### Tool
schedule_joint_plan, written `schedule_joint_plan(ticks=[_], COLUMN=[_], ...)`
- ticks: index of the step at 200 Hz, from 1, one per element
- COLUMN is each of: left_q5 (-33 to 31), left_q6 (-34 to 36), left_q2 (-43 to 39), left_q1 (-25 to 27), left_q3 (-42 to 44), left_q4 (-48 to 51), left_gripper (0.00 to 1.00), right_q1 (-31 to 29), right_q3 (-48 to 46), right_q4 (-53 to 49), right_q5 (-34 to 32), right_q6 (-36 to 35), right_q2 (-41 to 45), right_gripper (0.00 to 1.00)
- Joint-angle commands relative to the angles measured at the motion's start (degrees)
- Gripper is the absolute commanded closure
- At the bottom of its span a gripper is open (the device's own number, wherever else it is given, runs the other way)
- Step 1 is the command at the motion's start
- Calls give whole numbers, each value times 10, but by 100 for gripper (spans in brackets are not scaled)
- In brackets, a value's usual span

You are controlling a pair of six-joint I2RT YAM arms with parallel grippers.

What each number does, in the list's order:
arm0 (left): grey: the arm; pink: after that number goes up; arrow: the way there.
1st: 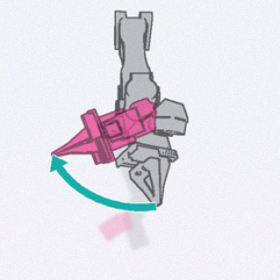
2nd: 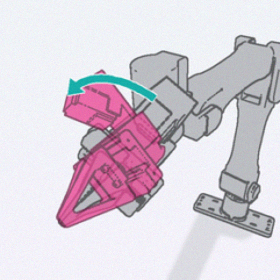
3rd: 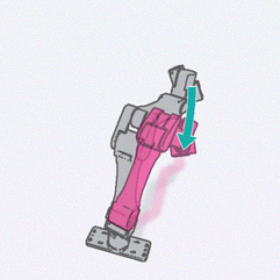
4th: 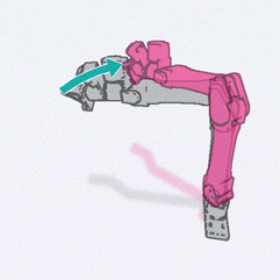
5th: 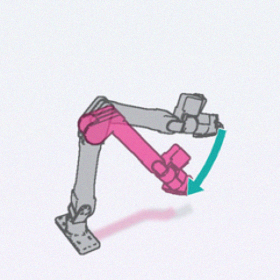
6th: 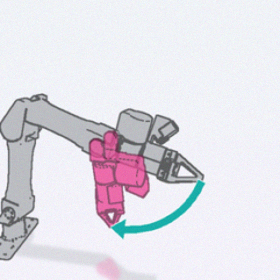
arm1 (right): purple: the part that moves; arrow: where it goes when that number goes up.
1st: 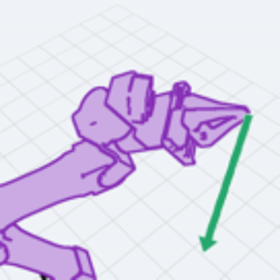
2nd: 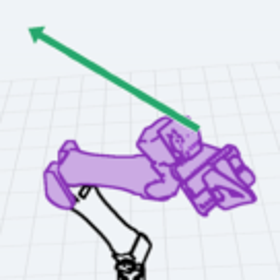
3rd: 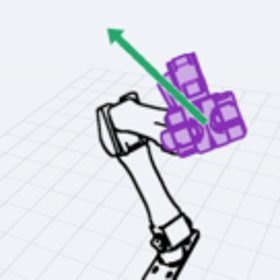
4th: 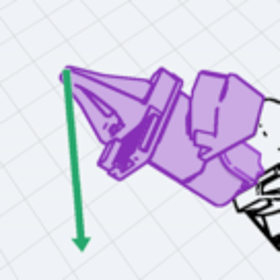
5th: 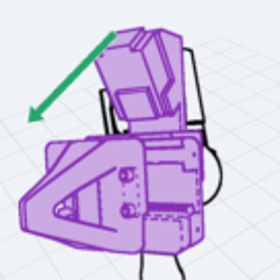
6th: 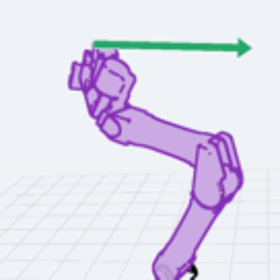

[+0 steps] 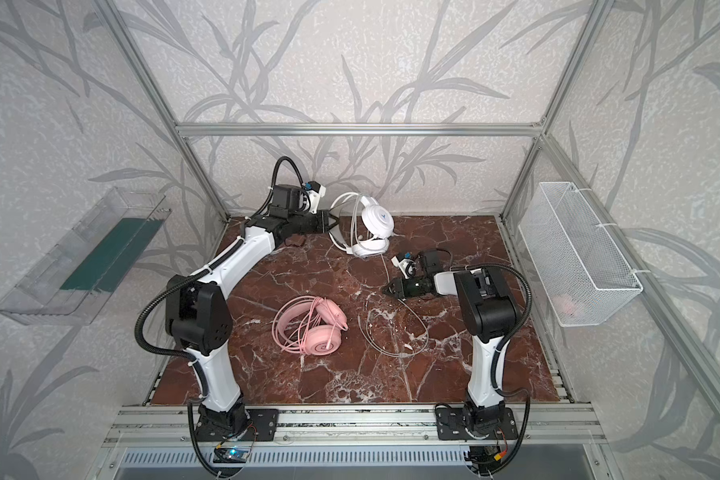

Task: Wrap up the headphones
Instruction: 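Lower the right gripper back down to the white cable on the table, then grasp the white cable and lift it toward the held white headset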

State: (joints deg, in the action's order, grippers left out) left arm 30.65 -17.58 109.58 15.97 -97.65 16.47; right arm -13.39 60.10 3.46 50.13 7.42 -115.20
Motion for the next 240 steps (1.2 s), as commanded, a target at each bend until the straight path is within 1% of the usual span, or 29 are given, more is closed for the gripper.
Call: schedule_joint_plan(ticks=[1, 31, 61, 90, 119, 134, 202, 221, 240], left_q5=[-19, -45, -94, -140, -186, -213, -312, -327, -340], left_q6=[-55, -126, -147, -156, -167, -170, -163, -158, -151], left_q2=[-34, -23, -16, -9, -4, -5, -3, -1, 1], left_q1=[-5, -8, -8, -8, -8, -8, -6, -6, -4], left_q3=[0, 16, 19, 21, 12, 13, 17, 17, 18], left_q4=[-64, -116, -117, -105, -80, -73, -34, -28, -26], left_gripper=[100, 100, 100, 100, 100, 100, 100, 100, 100], right_q1=[-9, -21, -30, -37, -42, -48, -85, -89, -92], right_q3=[-6, -20, -36, -44, -46, -47, -51, -51, -49], right_q4=[-22, -26, -25, -24, -32, -42, -118, -132, -147], right_q5=[2, 5, 4, 10, 20, 24, 24, 28, 30], right_q6=[-17, -16, -12, -17, -22, -29, -74, -83, -90], right_q2=[33, 43, 56, 63, 71, 79, 116, 127, 138], right_gripper=[69, 71, 73, 75, 78, 82, 82, 83, 87])
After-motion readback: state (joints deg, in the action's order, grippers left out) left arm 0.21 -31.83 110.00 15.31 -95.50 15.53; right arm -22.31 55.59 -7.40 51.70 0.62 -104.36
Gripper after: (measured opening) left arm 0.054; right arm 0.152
